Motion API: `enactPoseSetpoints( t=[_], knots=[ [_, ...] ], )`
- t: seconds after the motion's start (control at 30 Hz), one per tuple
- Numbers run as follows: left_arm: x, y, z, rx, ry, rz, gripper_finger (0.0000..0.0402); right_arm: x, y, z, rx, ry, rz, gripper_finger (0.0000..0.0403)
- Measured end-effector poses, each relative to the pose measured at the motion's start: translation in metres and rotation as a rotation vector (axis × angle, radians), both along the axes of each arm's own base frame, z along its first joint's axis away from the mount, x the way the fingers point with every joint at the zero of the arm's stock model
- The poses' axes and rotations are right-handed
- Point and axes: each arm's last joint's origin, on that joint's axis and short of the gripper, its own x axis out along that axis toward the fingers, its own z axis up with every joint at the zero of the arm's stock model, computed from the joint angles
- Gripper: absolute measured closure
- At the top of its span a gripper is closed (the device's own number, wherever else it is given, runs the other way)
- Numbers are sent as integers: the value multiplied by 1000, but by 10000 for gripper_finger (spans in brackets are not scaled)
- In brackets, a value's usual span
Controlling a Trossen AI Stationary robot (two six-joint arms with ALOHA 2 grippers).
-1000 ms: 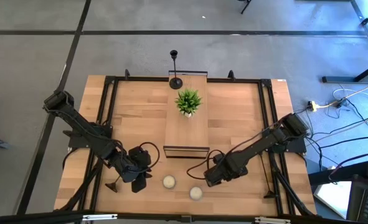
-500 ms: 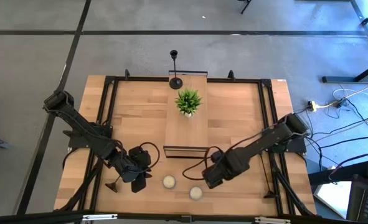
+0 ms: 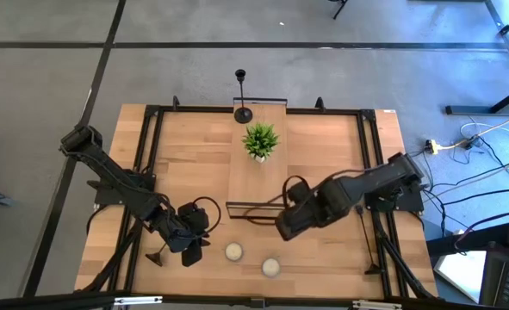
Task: Pick & Place candle stick holders
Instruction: Put the transparent scented candle on the shelf
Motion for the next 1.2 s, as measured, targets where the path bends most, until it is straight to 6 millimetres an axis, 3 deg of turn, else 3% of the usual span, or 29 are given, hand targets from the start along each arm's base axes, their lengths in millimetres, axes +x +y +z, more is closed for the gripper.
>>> enactPoseSetpoints(
  t=[0.2, 0.73, 0.93, 1.07, 1.2],
  knots=[
    [-1, -2, 0, -2, -2, 3, 284, 8, -18, 11, -21, -50, 32, 165],
    [-5, -6, 0, -5, -14, 28, 284, 24, -65, 16, -61, -74, 90, 165],
    [-5, -6, 0, -6, -15, 32, 284, 24, -84, 49, -104, -205, 102, 165],
    [-5, -6, 0, -6, -15, 35, 284, 17, -100, 80, -158, -329, 98, 165],
    [-5, -6, 0, -5, -16, 37, 284, 6, -120, 97, -189, -427, 66, 165]
  ],
)
